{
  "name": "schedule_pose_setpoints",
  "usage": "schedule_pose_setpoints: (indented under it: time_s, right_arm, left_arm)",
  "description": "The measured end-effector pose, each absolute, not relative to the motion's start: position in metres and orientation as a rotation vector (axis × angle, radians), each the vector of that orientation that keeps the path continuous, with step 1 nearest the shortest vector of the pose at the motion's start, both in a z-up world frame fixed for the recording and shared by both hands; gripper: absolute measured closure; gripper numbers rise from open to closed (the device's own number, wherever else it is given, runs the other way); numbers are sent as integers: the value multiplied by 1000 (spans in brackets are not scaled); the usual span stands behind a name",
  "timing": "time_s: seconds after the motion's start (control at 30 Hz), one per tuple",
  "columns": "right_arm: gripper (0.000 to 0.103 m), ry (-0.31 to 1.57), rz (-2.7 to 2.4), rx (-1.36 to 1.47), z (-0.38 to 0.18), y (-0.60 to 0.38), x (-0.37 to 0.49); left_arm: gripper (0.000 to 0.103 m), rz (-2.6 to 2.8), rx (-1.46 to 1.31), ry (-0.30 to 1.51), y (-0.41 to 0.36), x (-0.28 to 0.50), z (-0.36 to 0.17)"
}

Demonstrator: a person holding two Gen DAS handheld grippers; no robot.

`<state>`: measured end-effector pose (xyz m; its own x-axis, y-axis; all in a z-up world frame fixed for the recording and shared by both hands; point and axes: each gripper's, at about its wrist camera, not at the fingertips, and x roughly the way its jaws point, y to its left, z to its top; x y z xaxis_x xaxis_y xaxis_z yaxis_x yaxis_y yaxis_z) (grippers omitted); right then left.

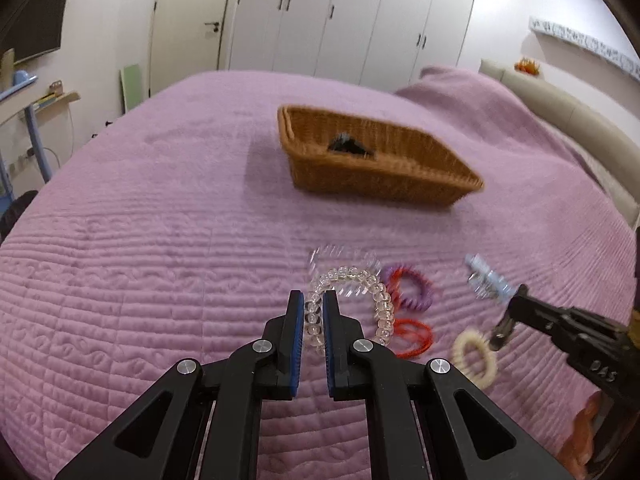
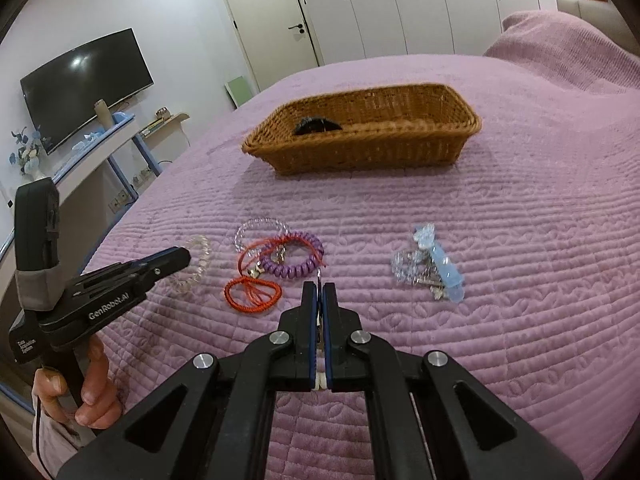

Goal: Organize jewelry
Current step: 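Carry both items into the wicker basket and open both tools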

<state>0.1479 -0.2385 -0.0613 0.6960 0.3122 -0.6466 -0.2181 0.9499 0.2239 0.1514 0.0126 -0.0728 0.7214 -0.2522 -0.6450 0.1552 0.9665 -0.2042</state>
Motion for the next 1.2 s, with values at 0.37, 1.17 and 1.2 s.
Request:
schedule_pose_setpoints:
  time_s: [0.37,1.17,1.2]
  right_arm:
    - [99,626,332,126,4,-253,203]
    - [99,770,159,220,-49,-300,393]
    - [99,774,160,224,-52,-301,392]
  left_arm:
    - [94,-265,-144,567,-1,200,7]
    - [94,-316,-124,781,-103,388,-62]
    - [93,-325,-127,793,-103,387,-66]
